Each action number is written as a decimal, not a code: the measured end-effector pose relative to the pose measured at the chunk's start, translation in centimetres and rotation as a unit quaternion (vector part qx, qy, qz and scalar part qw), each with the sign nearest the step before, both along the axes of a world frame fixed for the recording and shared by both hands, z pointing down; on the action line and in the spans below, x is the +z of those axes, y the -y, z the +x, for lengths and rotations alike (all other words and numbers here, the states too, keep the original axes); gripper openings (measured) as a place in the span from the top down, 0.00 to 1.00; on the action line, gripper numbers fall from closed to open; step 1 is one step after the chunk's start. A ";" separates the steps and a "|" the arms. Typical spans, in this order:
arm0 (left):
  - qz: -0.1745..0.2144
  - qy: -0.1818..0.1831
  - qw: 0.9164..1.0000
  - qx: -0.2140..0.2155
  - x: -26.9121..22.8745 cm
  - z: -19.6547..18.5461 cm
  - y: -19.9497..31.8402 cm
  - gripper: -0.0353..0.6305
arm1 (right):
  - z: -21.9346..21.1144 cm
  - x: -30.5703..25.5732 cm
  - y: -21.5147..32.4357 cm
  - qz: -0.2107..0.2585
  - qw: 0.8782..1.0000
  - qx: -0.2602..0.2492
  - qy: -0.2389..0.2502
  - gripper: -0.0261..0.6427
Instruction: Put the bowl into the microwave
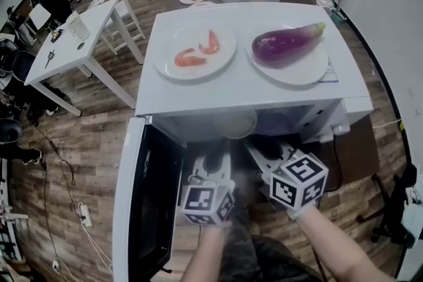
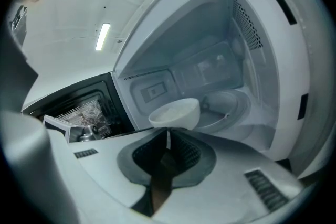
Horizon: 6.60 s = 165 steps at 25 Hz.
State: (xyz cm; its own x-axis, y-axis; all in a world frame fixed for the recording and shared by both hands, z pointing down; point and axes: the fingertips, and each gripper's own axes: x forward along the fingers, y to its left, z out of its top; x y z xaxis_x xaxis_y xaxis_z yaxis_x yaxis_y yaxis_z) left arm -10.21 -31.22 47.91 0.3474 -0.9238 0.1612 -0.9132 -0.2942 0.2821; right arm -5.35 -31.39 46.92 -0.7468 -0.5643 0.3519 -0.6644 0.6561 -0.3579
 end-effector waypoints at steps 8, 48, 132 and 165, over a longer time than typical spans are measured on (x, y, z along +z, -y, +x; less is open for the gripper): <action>-0.003 0.002 1.000 0.008 0.2 0.3 0.9 0.95 | 0.2 0.2 1.0 -0.007 1.000 0.014 0.002 0.92; 0.007 -0.003 1.000 0.016 0.0 1.3 3.5 0.95 | 0.4 0.2 4.3 0.024 0.998 0.062 0.010 0.92; 0.046 0.011 0.998 0.050 -10.1 6.2 -13.7 0.95 | 3.0 -9.4 -14.8 0.089 0.994 -0.051 0.029 0.96; 0.055 0.009 0.996 0.065 -14.6 8.6 -21.7 0.95 | 5.4 -14.0 -23.4 0.090 0.992 -0.067 0.057 0.96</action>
